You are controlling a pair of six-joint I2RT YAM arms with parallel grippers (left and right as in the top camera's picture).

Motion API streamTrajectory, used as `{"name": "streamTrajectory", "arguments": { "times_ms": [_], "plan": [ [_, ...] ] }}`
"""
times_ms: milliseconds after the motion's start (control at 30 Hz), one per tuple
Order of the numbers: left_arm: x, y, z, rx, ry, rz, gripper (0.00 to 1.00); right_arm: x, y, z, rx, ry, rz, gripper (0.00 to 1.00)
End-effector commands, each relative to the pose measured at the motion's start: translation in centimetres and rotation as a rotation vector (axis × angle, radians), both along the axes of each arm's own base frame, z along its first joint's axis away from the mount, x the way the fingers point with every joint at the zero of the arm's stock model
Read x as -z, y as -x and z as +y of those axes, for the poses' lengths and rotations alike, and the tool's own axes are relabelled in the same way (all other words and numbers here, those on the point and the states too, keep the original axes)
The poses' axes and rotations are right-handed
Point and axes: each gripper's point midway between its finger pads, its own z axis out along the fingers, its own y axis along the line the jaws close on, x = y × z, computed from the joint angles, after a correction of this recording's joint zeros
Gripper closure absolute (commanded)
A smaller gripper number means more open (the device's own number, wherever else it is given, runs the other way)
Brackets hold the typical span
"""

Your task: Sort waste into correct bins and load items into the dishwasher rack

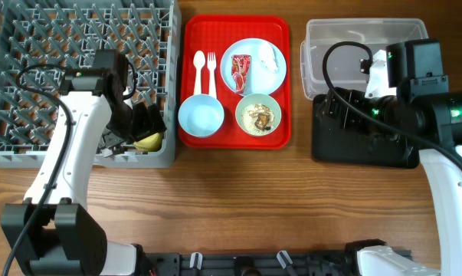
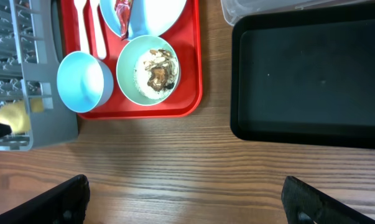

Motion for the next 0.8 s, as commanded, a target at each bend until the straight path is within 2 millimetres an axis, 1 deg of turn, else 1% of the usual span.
{"name": "streamTrajectory", "arguments": {
  "times_ms": [0,100,133,167,200,233,267,333,367,400,433,467,500,533,600,633,667,700,767],
  "plan": [
    [-3.8,-1.8,-0.4,-0.006,0.017,-0.08,0.0,-0.3,0.1,-0.2,-0.014,0.02,-0.016,0.0],
    [-7.5,-2.6,-0.4,0.0,0.02,-0.158,0.0,-0.5,0.2,0.5,-0.034,-0.021,-0.015,0.0],
    [-8.7,-2.9,-0.6,0.02,0.028,-0.19,0.0,-0.7,0.2,1.2,-0.057,-0.053,-0.019,0.0],
    [-9.9,-3.0,-0.9,0.035,0.032,-0.223,0.0,-1.1,0.2,2.3,-0.11,-0.101,-0.036,0.0],
    [-11.2,-3.2,-1.6,0.066,0.05,-0.263,0.01,-1.6,0.2,3.1,-0.147,-0.143,-0.05,0.0],
    [-11.9,-3.2,-2.0,0.083,0.059,-0.284,0.01,-1.9,0.1,3.7,-0.162,-0.174,-0.058,0.0],
    [-12.6,-3.0,-2.8,0.121,0.068,-0.311,0.0,-2.5,0.2,4.9,-0.199,-0.229,-0.07,0.01],
    [-13.4,-2.2,-3.9,0.162,0.075,-0.331,0.0,-3.3,0.4,7.0,-0.269,-0.298,-0.088,0.05],
    [-13.6,-1.8,-4.4,0.178,0.077,-0.334,0.0,-3.4,0.5,7.6,-0.289,-0.306,-0.091,0.09],
    [-14.0,-1.4,-5.1,0.203,0.081,-0.343,0.01,-3.2,0.6,8.5,-0.294,-0.302,-0.085,0.12],
    [-14.2,-1.1,-5.6,0.222,0.085,-0.352,0.01,-2.8,0.4,8.9,-0.27,-0.284,-0.071,0.14],
    [-14.4,-0.9,-6.1,0.24,0.088,-0.361,0.02,-2.1,0.2,9.0,-0.24,-0.248,-0.061,0.14],
    [-14.6,-0.7,-7.1,0.276,0.093,-0.369,0.04,-0.9,-0.4,8.6,-0.164,-0.163,-0.045,0.14],
    [-14.4,-0.5,-7.8,0.301,0.095,-0.366,0.04,-0.4,-0.7,8.4,-0.134,-0.131,-0.041,0.14],
    [-13.9,-0.2,-8.2,0.321,0.067,-0.348,0.06,-0.6,-1.0,8.6,-0.14,-0.136,-0.054,0.14],
    [-13.5,0.0,-8.1,0.309,0.044,-0.33,0.08,-0.9,-1.3,9.2,-0.168,-0.157,-0.073,0.14],
    [-13.3,0.4,-7.7,0.283,0.014,-0.312,0.08,-1.2,-1.4,9.6,-0.193,-0.176,-0.087,0.17],
    [-13.3,0.5,-7.5,0.276,-0.001,-0.306,0.08,-1.3,-1.6,10.0,-0.201,-0.192,-0.094,0.28],
    [-13.7,0.6,-6.9,0.258,-0.024,-0.322,0.08,-1.3,-1.9,10.8,-0.221,-0.213,-0.094,0.4]
  ]
}}
